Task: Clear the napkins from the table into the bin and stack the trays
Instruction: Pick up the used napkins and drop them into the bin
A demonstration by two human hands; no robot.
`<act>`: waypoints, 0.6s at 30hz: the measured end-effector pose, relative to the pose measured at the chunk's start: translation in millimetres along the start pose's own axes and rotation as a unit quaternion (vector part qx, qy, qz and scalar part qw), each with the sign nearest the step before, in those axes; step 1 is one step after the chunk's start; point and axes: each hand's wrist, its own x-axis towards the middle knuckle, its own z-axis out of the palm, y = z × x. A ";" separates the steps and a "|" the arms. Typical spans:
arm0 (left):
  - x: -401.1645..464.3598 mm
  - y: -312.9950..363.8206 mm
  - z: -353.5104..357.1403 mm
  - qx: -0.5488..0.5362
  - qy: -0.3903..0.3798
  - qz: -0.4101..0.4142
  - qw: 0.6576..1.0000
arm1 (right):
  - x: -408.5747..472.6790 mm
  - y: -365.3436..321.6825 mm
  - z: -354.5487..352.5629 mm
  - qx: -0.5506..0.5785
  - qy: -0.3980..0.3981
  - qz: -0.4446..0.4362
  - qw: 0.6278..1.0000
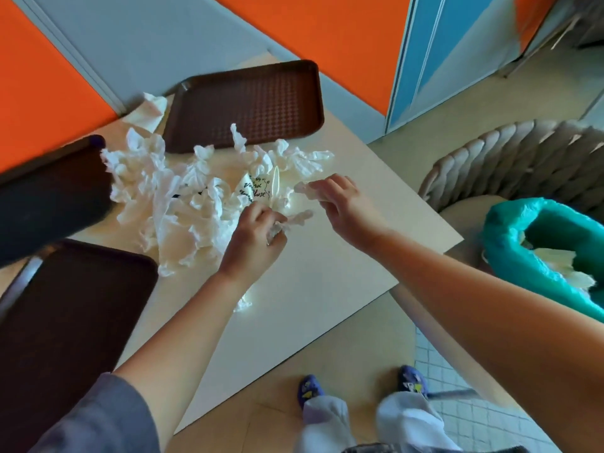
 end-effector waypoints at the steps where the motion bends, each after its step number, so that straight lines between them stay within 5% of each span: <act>1: 8.2 11.0 9.4 -0.003 -0.008 0.008 1.000 | -5.0 10.6 -10.4 0.000 0.004 0.005 1.000; 18: 124.1 223.1 220.6 -0.070 -0.110 0.207 0.970 | -142.1 219.3 -193.6 -0.070 0.033 0.268 0.960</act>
